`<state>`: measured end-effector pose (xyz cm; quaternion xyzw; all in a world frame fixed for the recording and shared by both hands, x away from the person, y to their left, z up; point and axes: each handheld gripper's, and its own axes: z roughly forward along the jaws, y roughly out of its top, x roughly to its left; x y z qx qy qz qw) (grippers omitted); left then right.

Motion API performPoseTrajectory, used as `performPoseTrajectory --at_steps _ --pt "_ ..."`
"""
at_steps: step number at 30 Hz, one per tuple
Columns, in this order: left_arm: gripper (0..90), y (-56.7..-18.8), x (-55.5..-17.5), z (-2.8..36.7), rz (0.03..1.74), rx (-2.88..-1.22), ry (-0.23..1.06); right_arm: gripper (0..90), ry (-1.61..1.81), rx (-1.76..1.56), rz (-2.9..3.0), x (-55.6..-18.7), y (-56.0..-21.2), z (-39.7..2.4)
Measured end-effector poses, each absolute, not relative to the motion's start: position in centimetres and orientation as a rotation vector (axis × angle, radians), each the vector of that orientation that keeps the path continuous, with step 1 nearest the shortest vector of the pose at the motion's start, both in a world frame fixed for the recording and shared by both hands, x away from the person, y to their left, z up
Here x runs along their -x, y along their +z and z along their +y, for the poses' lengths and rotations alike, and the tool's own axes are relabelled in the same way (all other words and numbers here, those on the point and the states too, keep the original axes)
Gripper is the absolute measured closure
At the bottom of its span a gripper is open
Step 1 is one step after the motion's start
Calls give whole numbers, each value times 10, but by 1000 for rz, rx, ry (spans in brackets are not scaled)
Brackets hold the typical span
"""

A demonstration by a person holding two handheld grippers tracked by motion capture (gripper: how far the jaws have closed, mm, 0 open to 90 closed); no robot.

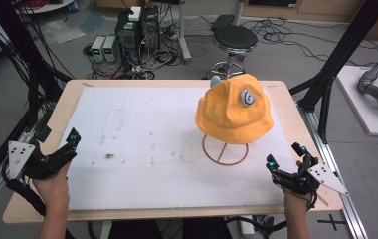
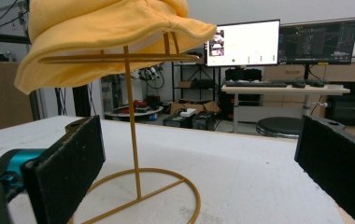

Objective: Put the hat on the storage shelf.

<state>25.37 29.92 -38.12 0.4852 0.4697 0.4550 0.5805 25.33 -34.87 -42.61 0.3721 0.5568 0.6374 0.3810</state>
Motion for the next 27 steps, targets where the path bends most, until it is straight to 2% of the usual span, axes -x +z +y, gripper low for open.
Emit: performPoseTrajectory --at_steps 5,27 --pt "155 -389 -254 295 1089 -1174 1085 13 1625 -954 1413 -254 -427 -349" --pt "155 -401 -251 302 1099 -1152 1084 13 1628 -959 1420 -256 -426 -346"
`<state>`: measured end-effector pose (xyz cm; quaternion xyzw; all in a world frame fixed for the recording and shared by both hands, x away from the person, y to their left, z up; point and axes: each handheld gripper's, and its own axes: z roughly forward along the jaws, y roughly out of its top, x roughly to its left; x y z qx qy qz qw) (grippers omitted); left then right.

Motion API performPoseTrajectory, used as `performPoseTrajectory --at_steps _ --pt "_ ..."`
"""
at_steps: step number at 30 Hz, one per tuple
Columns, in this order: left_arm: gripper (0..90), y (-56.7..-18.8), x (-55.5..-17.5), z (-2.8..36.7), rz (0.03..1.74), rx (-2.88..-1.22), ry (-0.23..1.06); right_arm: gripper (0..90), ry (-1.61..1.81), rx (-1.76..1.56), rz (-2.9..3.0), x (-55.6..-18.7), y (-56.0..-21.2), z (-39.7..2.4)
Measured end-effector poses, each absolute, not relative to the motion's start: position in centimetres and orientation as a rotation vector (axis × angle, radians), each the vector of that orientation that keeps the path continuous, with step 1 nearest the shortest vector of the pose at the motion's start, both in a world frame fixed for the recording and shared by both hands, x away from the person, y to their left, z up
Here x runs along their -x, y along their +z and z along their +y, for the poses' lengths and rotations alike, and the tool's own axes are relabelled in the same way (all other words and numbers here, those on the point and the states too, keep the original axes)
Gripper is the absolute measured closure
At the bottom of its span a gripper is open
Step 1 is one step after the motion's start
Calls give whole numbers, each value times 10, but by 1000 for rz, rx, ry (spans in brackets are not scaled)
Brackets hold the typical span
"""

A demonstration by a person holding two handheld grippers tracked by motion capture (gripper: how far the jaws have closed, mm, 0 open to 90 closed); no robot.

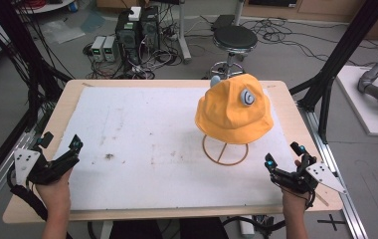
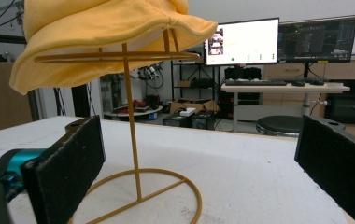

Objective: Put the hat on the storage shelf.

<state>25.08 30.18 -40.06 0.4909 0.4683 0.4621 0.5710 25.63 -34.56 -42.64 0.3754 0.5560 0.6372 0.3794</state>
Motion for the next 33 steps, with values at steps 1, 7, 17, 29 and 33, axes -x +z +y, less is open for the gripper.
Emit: performPoseTrajectory --at_steps 1,7,17,29,33 --pt "155 -401 -251 301 1099 -1153 1082 13 1630 -957 1416 -256 -426 -346" --pt "155 -401 -251 299 1084 -1161 1076 13 1635 -946 1415 -256 -425 -344" --pt "155 -402 -253 297 1083 -1184 1070 13 1632 -947 1422 -255 -425 -344" --pt "155 -404 -255 296 1080 -1195 1048 13 1632 -951 1427 -255 -425 -343" --pt "155 -404 -255 296 1077 -1198 1047 13 1633 -954 1424 -255 -424 -343"
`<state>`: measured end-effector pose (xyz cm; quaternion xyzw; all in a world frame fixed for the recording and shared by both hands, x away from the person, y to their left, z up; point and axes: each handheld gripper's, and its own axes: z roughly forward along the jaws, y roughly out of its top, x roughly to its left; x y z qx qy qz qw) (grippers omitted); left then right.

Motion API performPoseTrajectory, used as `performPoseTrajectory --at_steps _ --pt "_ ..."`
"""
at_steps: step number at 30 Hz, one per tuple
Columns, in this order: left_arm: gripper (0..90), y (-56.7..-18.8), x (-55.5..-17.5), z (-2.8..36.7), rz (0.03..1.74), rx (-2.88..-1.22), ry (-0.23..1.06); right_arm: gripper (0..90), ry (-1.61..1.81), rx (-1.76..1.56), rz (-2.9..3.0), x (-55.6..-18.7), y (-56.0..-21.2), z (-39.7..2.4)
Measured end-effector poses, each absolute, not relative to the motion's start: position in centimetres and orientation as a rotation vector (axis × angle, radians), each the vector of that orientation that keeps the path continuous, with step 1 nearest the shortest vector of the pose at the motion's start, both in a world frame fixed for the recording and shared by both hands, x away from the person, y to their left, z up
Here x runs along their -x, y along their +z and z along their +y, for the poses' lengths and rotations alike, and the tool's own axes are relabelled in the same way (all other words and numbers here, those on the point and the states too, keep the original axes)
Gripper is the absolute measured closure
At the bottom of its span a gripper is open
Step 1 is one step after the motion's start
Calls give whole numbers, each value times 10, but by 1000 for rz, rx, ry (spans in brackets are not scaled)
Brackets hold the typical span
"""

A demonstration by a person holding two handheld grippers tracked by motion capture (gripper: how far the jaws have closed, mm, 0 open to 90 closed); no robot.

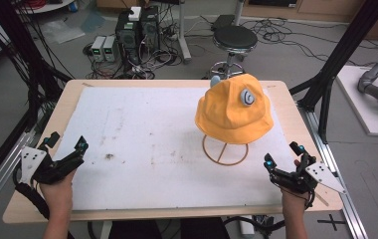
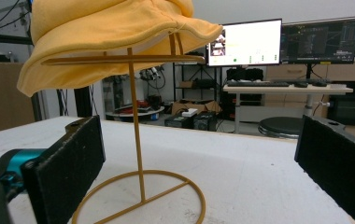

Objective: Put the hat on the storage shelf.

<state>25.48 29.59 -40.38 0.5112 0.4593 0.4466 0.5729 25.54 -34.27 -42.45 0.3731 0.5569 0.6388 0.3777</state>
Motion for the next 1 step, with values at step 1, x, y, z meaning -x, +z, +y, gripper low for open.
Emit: performPoseTrajectory --at_steps 1 --pt "155 -404 -255 296 1077 -1195 1047 13 1631 -949 1425 -256 -424 -343"
